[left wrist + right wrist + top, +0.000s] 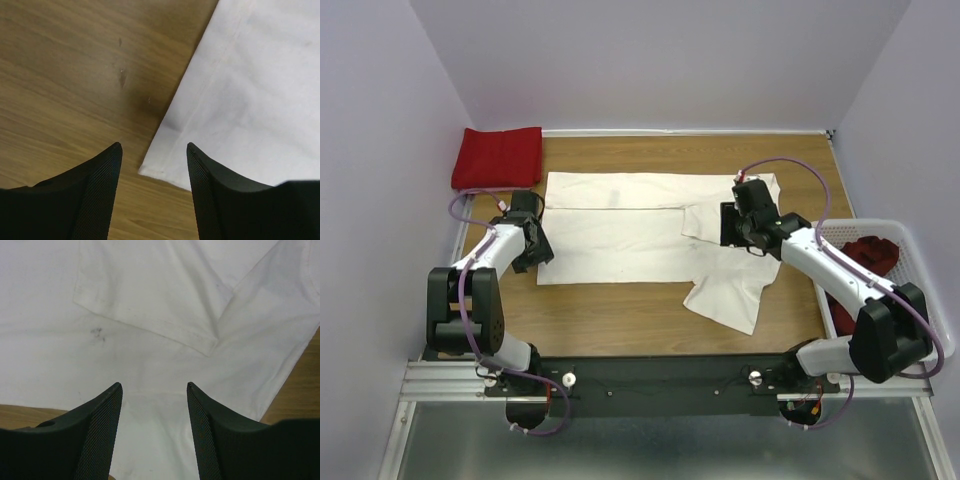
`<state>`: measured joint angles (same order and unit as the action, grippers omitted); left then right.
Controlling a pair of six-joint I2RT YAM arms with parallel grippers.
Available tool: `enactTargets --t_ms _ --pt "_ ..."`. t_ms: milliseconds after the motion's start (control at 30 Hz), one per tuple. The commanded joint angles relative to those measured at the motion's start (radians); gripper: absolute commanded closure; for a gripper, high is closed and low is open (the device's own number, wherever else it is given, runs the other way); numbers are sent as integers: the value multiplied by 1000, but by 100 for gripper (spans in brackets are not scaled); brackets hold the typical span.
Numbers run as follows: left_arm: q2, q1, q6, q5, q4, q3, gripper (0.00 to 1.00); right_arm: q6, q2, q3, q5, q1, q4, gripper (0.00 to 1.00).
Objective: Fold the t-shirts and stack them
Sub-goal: Fold the tshirt
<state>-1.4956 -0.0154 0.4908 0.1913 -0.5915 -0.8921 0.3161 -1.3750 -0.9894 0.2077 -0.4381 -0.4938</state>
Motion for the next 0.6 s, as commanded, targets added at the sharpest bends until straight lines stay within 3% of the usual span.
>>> enactTargets --t_ms 0,567 --pt "43 -3 57 37 -57 16 38 11 50 50 -1 4 -22 38" --pt "51 -12 111 22 -16 120 42 0 99 118 58 4 3 38"
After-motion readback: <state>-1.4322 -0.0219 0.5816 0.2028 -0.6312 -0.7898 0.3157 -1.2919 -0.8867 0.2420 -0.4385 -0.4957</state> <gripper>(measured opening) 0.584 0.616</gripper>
